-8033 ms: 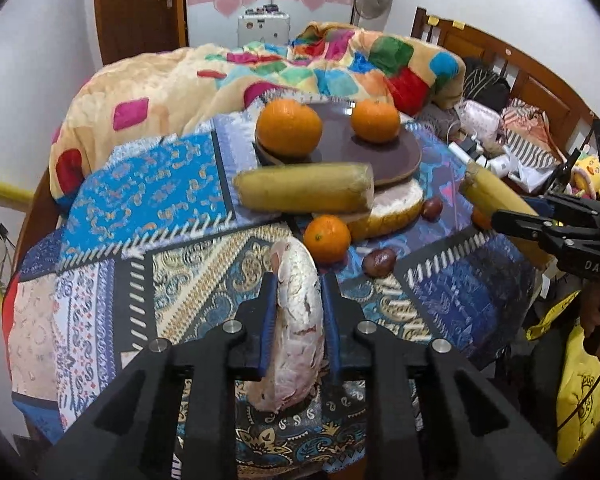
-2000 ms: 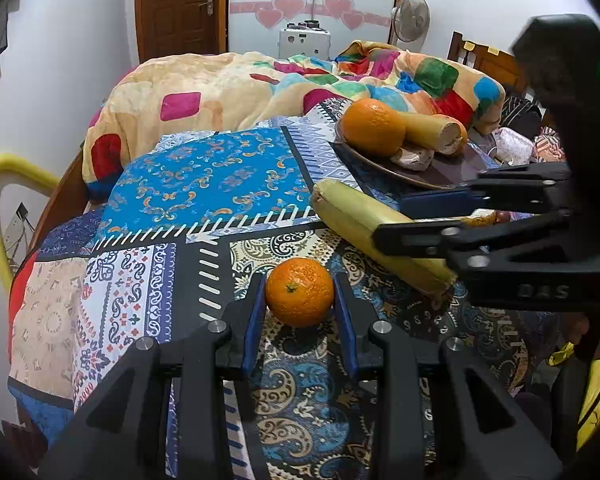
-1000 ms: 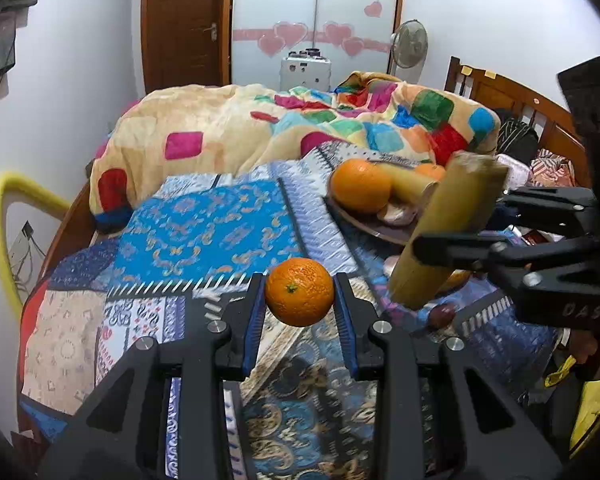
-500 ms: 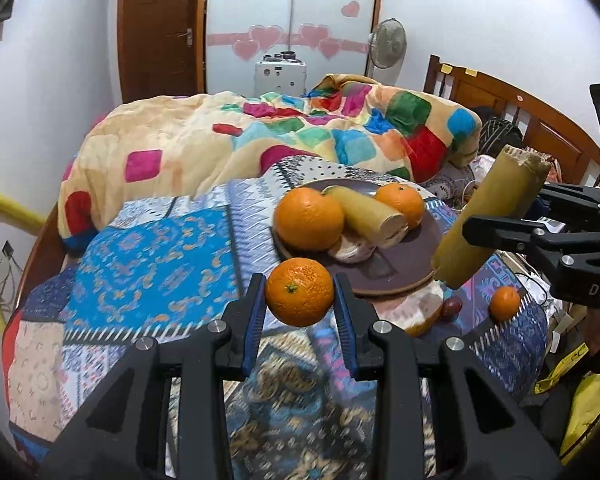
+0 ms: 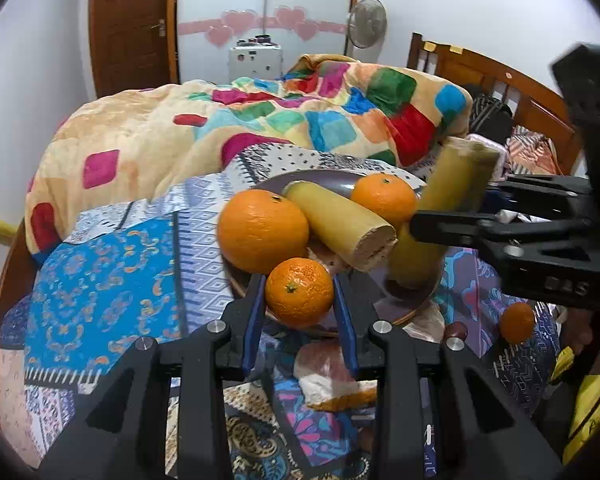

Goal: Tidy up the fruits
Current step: 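Carry the tangerine and yellow vegetable onto the purple plate and open both tools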

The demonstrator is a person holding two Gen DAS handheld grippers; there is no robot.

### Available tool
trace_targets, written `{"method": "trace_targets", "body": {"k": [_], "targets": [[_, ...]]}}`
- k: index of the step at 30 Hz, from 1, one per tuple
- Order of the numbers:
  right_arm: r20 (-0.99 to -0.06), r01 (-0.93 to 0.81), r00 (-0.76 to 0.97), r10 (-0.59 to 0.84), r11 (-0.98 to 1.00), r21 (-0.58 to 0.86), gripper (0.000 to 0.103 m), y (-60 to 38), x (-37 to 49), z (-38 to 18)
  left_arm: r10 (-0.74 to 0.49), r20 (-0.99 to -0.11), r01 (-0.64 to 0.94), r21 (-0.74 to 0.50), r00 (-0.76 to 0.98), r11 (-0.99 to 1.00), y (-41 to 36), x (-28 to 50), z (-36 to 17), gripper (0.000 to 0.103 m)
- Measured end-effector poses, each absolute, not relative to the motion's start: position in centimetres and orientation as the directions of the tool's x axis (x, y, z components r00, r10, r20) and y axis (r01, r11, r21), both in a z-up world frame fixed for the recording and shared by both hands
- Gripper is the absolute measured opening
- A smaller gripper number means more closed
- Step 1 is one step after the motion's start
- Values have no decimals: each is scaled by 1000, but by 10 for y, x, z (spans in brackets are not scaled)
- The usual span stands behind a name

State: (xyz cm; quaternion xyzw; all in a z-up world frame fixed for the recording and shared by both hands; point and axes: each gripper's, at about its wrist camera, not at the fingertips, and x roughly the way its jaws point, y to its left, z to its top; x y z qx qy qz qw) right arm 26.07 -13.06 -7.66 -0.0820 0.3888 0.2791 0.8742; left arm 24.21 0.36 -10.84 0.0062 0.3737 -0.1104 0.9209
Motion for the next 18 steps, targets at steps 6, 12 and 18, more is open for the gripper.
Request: {"method": "trace_targets", "body": {"k": [6, 12, 18], "targets": [[-721, -534, 534, 442, 837, 118, 35, -130, 275, -82, -190, -697, 204, -63, 691, 977, 0, 252, -112, 33], [-722, -527, 536, 437, 841, 118, 36, -126, 284, -82, -187, -700, 199, -65, 690, 978, -1, 256, -115, 33], [-726, -531, 562, 397, 846, 51, 37, -121, 283, -81, -167, -719, 194, -45, 675, 980, -4, 262, -121, 34]]}}
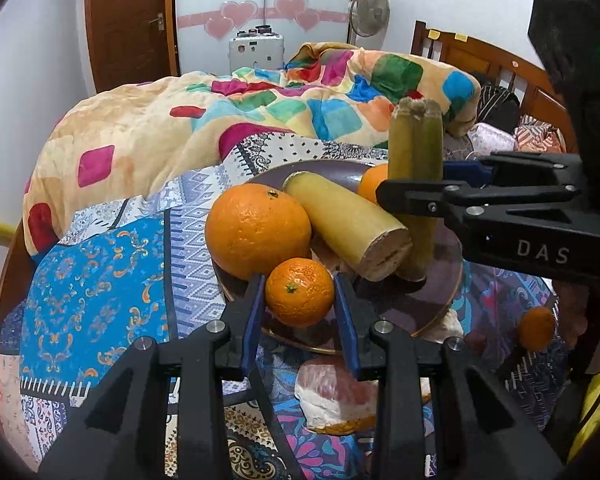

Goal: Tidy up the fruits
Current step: 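Carry the tangerine and yellow vegetable onto the purple plate and open both tools, then grasp a small tangerine with the right tool while the left tool grasps a dark red date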

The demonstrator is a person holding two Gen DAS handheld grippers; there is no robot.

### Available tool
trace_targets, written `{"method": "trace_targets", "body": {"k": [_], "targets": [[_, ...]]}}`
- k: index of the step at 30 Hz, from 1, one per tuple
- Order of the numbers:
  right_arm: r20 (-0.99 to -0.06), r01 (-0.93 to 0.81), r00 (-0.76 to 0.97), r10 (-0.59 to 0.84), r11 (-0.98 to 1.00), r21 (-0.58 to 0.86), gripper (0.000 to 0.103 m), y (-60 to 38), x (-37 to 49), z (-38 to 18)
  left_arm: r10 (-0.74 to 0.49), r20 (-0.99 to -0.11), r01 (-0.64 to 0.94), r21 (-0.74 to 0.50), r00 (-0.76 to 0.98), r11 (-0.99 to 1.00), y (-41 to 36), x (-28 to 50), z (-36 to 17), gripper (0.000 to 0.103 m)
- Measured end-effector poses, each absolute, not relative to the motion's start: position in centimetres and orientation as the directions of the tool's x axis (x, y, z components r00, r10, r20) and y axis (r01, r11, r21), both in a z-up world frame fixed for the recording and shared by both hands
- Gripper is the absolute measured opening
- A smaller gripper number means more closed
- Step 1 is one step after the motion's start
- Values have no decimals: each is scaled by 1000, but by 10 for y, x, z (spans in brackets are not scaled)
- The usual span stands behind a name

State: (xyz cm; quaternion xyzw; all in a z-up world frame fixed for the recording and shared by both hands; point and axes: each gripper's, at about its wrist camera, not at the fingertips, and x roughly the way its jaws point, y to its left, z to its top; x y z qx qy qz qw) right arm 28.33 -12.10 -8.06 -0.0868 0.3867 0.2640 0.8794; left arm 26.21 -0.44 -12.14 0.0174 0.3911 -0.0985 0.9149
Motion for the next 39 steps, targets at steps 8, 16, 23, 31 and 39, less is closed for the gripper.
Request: {"method": "trace_targets", "body": {"k": [8, 16, 23, 31, 39], "targets": [[-700, -516, 602, 383, 856, 25, 50, -126, 281, -70, -162, -697, 174, -54, 698, 983, 1, 257, -117, 51], [-692, -521, 617, 374, 853, -4, 51, -132, 263, -63, -149, -694, 160, -50, 705, 986, 5, 247, -109, 51], [-675, -527, 628, 388, 850, -2, 56, -144, 233, -51, -141, -678, 157, -39, 721, 987, 6, 221, -94, 58], [-675, -510, 645, 357, 860, -32, 59, -164, 199, -57, -154, -694, 186, -29, 703, 982, -2, 188, -97, 61], [-697, -478, 647, 310, 877, -53, 60, -190, 177, -83, -176, -735, 206, -50, 655, 977, -14, 168, -121, 62]]}}
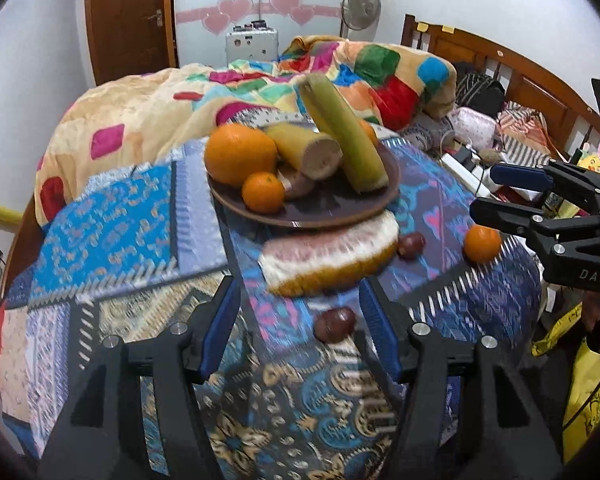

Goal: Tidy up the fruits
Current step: 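Grasp a small tangerine with the right tool while the left tool grasps a dark red date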

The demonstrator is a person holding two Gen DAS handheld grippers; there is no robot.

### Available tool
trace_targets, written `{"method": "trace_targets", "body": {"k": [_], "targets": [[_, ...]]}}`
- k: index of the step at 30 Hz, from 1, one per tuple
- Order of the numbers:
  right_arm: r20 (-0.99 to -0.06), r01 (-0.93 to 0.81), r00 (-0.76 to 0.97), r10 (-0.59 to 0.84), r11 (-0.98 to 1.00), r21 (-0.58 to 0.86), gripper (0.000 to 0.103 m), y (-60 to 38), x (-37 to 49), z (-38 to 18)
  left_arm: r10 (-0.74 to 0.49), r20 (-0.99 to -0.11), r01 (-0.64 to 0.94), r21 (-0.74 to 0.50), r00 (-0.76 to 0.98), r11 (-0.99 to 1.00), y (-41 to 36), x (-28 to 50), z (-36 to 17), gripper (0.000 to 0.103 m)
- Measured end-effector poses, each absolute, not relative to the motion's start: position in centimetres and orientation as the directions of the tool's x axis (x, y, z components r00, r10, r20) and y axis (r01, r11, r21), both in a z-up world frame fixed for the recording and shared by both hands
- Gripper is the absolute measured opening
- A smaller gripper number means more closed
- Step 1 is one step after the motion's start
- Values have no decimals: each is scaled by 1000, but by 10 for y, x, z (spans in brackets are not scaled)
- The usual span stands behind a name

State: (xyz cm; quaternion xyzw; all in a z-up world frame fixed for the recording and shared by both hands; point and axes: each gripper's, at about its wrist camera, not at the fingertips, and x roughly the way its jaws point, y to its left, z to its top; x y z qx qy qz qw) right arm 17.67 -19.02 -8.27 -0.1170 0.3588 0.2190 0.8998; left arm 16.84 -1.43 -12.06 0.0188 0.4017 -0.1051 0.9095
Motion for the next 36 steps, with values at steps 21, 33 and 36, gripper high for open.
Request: {"method": "trace_targets", "body": {"k": [21, 33, 36], "targets": [[-753, -483, 550, 360, 873, 64, 35, -209, 176, -121, -216, -748, 252, -68, 628, 965, -31, 155, -146, 36], [-713, -488, 583, 390, 870, 77, 34, -205, 181, -105, -234, -737, 277, -67, 634, 959, -28, 155, -140, 18], [-701, -493, 594, 394, 867, 71, 34, -201, 188, -99, -230, -733, 271, -64, 640, 960, -26, 160, -136, 18]]}}
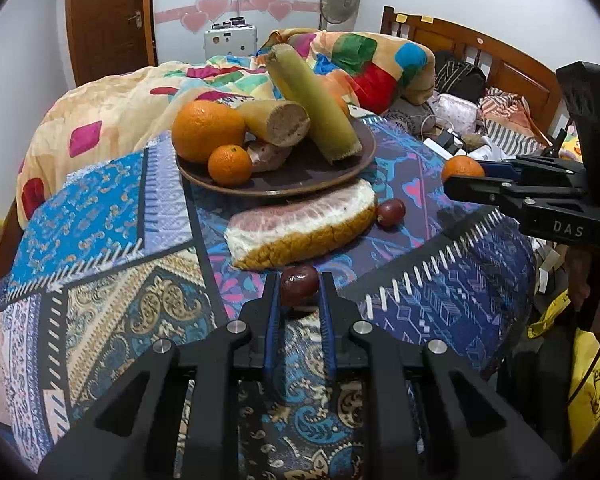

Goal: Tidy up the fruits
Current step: 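Carry the tangerine and date onto the purple plate and open both tools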

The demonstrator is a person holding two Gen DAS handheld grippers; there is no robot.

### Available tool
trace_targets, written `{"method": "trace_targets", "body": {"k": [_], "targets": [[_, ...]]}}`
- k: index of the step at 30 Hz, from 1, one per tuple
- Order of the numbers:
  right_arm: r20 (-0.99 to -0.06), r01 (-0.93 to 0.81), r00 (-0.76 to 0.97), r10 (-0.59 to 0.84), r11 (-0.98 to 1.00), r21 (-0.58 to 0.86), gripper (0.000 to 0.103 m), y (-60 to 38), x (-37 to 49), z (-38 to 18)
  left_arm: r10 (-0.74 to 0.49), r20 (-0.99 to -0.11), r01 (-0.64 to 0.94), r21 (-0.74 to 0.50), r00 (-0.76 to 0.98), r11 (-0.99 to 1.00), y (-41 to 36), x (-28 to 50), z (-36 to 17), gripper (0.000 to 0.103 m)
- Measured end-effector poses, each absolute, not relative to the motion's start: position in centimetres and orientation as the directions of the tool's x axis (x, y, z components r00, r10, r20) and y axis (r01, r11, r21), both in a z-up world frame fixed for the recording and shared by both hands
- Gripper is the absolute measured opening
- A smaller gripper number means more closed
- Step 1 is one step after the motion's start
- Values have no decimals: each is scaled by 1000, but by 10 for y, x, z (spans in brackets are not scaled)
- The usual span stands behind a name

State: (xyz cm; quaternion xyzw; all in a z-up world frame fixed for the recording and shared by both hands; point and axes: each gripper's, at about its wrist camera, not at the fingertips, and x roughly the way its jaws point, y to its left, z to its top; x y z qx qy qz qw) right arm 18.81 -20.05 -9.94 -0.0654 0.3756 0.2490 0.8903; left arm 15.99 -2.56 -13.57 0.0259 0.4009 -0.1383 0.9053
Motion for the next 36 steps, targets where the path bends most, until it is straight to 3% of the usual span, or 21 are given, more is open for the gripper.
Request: {"method": "trace_targets", "body": {"k": [18, 36], "targets": [[-680, -500, 606, 412, 863, 77, 34, -182, 247, -96, -201, -663, 215, -61, 721, 975, -4, 222, -93, 18], [-705, -484, 556, 441, 861, 156, 35, -180, 281, -108, -180, -679, 202, -47, 712, 978, -13, 262, -99, 18]]}}
